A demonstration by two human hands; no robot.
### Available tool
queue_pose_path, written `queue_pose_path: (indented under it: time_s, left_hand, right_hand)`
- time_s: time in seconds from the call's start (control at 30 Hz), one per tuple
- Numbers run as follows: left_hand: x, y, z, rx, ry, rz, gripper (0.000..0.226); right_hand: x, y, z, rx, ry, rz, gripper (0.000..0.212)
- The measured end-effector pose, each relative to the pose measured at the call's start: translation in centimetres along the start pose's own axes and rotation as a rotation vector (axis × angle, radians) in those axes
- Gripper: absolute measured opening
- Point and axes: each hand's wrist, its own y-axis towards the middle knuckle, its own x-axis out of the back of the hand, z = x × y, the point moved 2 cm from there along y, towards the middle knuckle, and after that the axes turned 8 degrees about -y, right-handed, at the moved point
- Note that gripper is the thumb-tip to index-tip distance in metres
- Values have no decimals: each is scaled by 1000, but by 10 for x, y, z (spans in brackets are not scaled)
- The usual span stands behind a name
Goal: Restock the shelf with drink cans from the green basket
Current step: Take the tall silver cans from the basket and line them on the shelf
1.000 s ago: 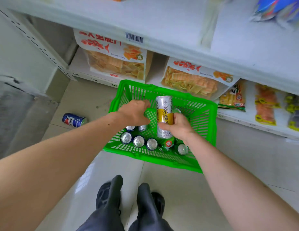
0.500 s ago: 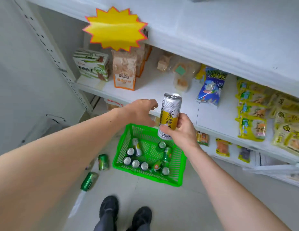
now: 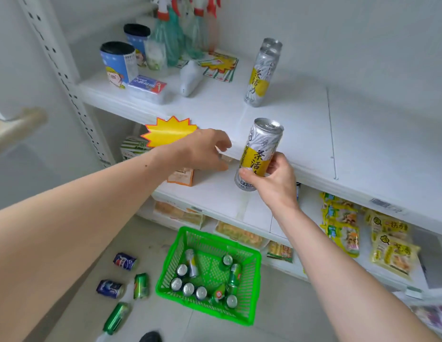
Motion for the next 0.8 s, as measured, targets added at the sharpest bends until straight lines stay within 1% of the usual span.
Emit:
queue_pose_path:
  time_s: [0.1, 0.23, 0.37, 0.57, 0.8]
  left_hand:
    - [24, 22, -4, -18, 14, -44, 56]
    - [43, 63, -1, -37, 62, -94, 70]
    - [45, 100, 8, -47, 100, -91, 81]
    - [39, 148, 29, -25, 144, -83, 86]
    - [33, 169, 37, 17, 145, -67, 88]
  right_hand:
    - [5, 31, 23, 17, -15, -75, 53]
    - [1, 73, 46, 17, -10, -165, 53]
    - [-14, 112, 54, 14, 15, -219, 53]
    - [-34, 160, 51, 29, 50, -223, 52]
    - [-44, 179, 42, 38, 38, -197, 54]
